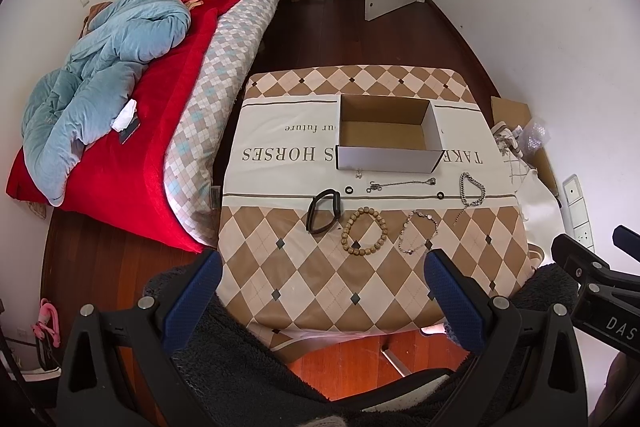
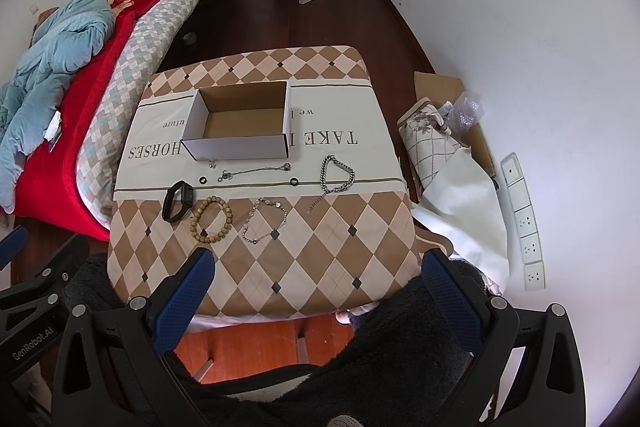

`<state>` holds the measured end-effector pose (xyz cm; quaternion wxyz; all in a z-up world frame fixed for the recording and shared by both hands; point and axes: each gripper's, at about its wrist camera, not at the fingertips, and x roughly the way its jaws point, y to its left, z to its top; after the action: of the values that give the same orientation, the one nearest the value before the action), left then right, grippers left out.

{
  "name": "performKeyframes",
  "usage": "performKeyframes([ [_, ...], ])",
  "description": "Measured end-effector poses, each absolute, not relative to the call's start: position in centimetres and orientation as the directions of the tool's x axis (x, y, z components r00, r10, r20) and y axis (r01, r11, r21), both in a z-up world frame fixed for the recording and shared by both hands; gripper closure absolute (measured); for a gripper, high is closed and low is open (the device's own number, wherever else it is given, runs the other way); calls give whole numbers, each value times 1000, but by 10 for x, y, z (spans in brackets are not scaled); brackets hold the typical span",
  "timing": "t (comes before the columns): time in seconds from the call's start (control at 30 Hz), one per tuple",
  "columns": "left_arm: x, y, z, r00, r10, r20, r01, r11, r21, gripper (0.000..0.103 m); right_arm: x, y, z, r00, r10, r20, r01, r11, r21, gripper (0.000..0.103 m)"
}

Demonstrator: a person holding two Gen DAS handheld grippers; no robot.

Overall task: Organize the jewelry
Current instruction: 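Grasp the black watch band with the left gripper while the right grasps the wooden bead bracelet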

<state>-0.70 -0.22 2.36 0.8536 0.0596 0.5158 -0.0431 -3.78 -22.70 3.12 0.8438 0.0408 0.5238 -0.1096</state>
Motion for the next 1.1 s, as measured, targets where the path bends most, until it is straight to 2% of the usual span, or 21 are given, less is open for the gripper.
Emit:
performKeyframes([
  [0.23, -3, 3, 22, 483, 7, -876, 122, 990, 75, 0, -30, -231, 38, 465, -109, -878, 248, 969, 11, 0],
  [0.33, 14, 12, 16, 516, 85, -852, 86, 985, 150, 0, -16, -232, 31, 488, -82, -869, 255, 965, 53, 0],
  [0.53, 54, 36, -19, 526, 252, -813, 15, 952, 304, 0, 31, -223, -22, 464, 7, -886, 218, 968, 122, 2],
  [0.7, 88, 52, -62, 469, 337, -816, -12, 927, 376, 0, 83, -202, -90, 378, 60, -924, 169, 977, 132, 27],
  [0.83, 110, 60, -96, 413, 386, -825, -16, 909, 417, 0, 117, -171, -149, 292, 63, -954, 105, 990, 98, 35],
  [1.03, 130, 67, -136, 332, 408, -850, -2, 902, 432, 0, 136, -133, -201, 203, 40, -978, 31, 998, 47, 45],
  [1.1, 132, 68, -144, 320, 412, -853, 5, 900, 436, 0, 139, -126, -214, 178, 29, -984, 19, 999, 33, 58],
])
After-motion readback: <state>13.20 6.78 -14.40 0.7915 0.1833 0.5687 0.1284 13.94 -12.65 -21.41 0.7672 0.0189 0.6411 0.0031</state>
